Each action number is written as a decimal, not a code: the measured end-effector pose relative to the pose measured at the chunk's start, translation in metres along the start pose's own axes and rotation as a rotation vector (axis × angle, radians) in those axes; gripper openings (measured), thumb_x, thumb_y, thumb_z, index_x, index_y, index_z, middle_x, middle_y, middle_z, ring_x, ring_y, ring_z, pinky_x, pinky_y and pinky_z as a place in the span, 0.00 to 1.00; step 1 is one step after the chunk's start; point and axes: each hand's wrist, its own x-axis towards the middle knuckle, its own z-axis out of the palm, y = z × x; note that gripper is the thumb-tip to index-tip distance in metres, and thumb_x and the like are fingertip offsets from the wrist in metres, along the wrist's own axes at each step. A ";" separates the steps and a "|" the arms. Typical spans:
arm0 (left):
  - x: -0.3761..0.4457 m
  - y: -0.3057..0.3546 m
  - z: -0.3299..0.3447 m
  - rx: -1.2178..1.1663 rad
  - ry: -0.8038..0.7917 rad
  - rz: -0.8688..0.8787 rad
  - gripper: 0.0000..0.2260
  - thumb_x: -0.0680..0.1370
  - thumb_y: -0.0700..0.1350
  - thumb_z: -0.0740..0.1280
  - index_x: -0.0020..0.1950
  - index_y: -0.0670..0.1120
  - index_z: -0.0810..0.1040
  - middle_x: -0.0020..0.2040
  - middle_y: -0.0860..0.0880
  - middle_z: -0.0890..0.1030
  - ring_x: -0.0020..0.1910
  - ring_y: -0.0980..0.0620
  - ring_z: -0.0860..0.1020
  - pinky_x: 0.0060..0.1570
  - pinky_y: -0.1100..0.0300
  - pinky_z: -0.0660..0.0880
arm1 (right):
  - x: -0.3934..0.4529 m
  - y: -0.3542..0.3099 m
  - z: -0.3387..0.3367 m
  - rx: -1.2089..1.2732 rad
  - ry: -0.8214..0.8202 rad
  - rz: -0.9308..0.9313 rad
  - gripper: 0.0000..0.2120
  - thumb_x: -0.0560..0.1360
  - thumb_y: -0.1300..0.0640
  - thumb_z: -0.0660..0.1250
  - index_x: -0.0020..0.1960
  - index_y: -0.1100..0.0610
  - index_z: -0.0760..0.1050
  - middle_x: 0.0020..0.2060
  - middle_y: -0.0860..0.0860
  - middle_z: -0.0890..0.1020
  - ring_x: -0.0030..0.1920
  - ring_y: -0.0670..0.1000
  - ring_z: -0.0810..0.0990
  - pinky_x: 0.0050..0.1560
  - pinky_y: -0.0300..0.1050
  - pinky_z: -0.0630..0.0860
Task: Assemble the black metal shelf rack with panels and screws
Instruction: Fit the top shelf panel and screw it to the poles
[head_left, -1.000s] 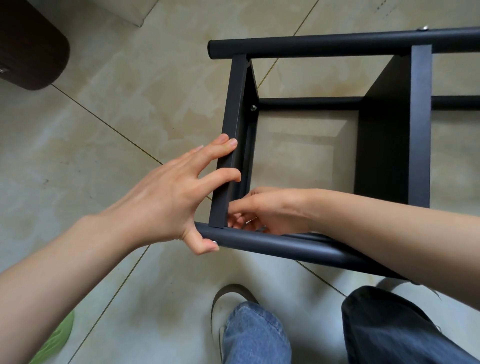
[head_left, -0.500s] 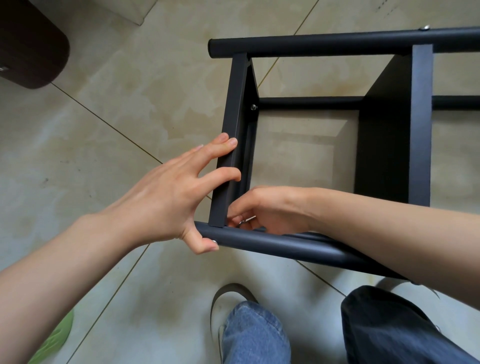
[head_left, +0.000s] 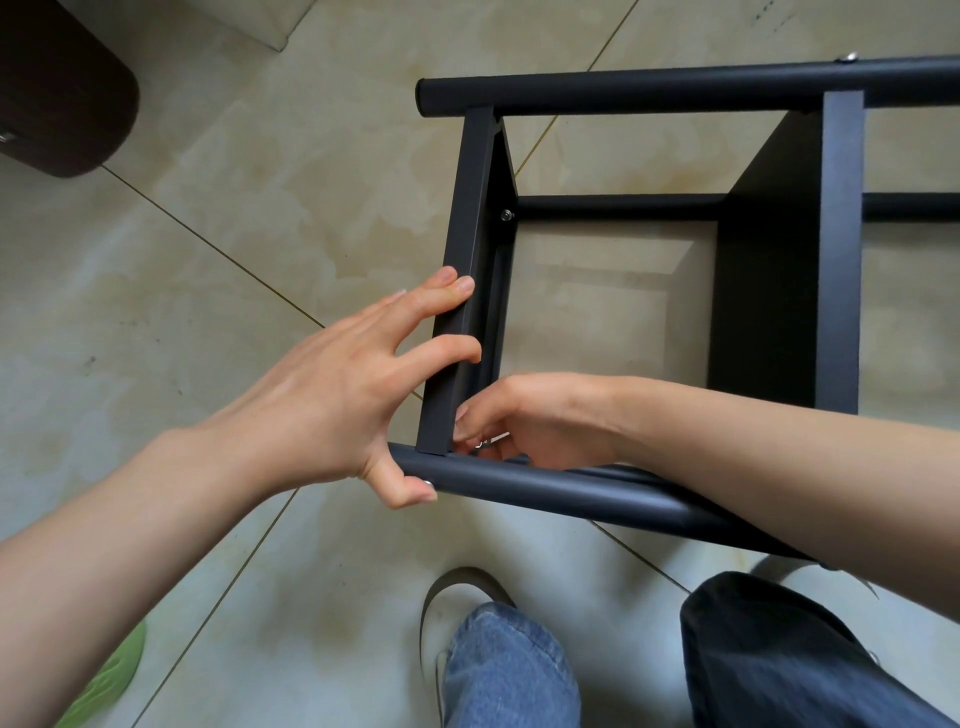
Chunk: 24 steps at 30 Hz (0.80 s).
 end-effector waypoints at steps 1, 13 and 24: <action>0.000 0.000 0.000 0.000 0.003 0.000 0.45 0.52 0.61 0.76 0.64 0.40 0.77 0.75 0.36 0.67 0.77 0.38 0.62 0.65 0.50 0.63 | 0.001 0.001 0.000 -0.008 0.008 -0.003 0.09 0.72 0.58 0.68 0.32 0.53 0.78 0.33 0.49 0.79 0.36 0.49 0.76 0.43 0.43 0.71; -0.001 -0.001 0.001 -0.025 0.010 0.002 0.43 0.53 0.62 0.74 0.64 0.41 0.77 0.75 0.37 0.66 0.77 0.40 0.61 0.66 0.50 0.63 | 0.001 0.001 0.002 -0.034 0.014 -0.029 0.10 0.74 0.60 0.67 0.36 0.54 0.81 0.34 0.50 0.80 0.36 0.49 0.76 0.41 0.42 0.72; 0.000 -0.003 0.003 -0.031 -0.001 0.006 0.45 0.52 0.61 0.77 0.64 0.42 0.76 0.76 0.37 0.65 0.78 0.40 0.61 0.63 0.52 0.66 | -0.001 -0.002 -0.002 -0.022 0.021 -0.011 0.09 0.75 0.60 0.66 0.37 0.54 0.79 0.38 0.51 0.81 0.40 0.51 0.74 0.46 0.45 0.70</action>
